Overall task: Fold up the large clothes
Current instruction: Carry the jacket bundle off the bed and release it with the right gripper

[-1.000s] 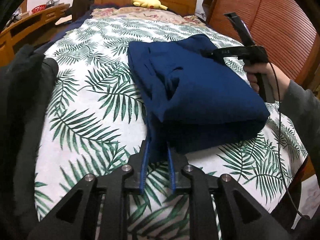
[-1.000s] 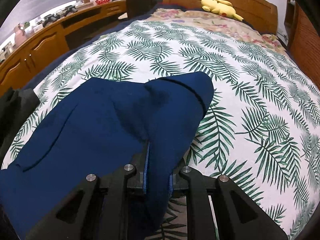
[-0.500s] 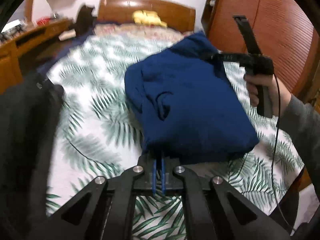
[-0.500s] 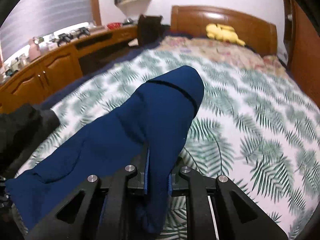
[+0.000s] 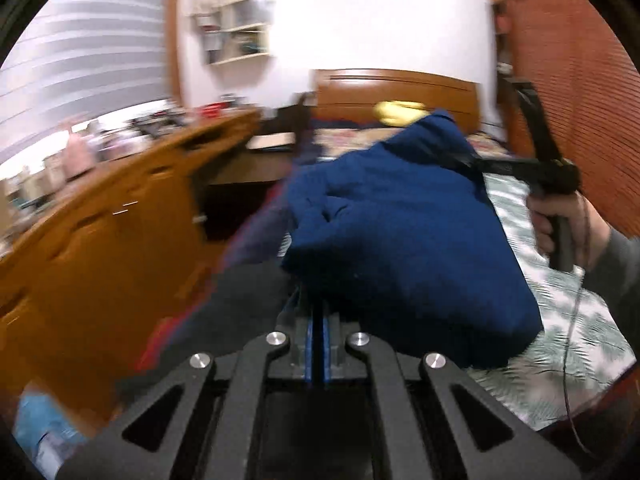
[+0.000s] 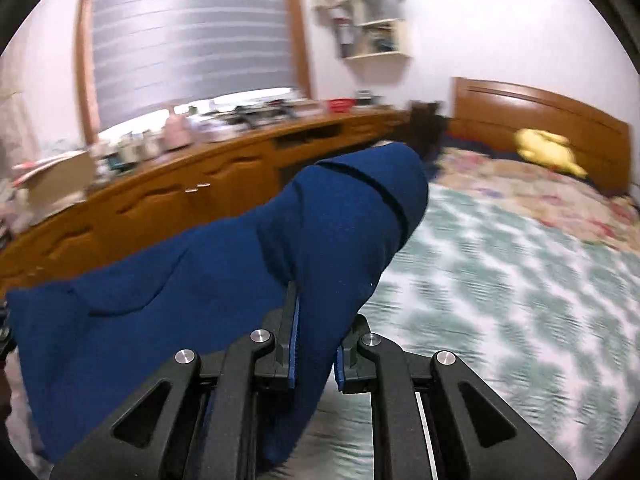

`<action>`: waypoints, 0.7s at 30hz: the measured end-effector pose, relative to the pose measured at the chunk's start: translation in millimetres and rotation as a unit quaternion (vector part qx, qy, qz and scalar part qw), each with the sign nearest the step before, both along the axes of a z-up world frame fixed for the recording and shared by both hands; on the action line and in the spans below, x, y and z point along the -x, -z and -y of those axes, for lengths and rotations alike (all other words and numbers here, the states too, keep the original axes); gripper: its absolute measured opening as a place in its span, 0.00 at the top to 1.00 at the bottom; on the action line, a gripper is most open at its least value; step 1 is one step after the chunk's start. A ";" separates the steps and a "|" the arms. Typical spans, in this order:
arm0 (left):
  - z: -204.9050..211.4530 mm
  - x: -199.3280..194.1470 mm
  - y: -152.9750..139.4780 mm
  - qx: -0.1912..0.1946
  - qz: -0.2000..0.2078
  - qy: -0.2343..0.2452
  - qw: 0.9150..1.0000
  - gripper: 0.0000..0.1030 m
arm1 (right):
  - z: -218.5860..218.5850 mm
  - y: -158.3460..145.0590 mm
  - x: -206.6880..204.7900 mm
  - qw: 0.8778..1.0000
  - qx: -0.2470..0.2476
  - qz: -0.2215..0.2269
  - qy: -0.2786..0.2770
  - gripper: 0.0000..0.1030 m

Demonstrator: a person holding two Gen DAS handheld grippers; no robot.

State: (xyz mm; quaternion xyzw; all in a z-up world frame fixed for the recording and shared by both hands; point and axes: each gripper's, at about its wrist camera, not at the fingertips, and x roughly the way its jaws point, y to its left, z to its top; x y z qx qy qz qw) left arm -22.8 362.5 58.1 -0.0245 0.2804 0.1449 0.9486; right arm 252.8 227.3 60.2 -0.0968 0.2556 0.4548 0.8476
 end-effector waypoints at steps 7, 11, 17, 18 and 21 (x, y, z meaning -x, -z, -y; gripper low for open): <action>-73.8 44.7 36.5 -0.005 -0.060 -0.107 0.992 0.98 | -119.6 70.7 49.3 0.992 0.077 -0.076 -0.065 0.87; -77.4 54.6 54.3 0.004 -0.067 -0.126 0.990 0.91 | -119.3 105.5 57.1 0.985 0.141 -0.083 -0.061 0.64; -31.6 64.0 27.4 -0.026 -0.010 -0.113 0.993 0.87 | -40.7 70.5 76.8 0.993 0.108 -0.035 -0.038 0.32; -27.0 61.8 21.9 -0.031 -0.005 -0.107 0.994 0.87 | -27.0 64.6 81.6 0.994 0.106 -0.024 -0.031 0.32; 9.7 50.6 13.0 -0.031 0.015 -0.067 0.997 0.87 | 33.4 43.3 107.3 0.997 0.077 0.008 -0.003 0.32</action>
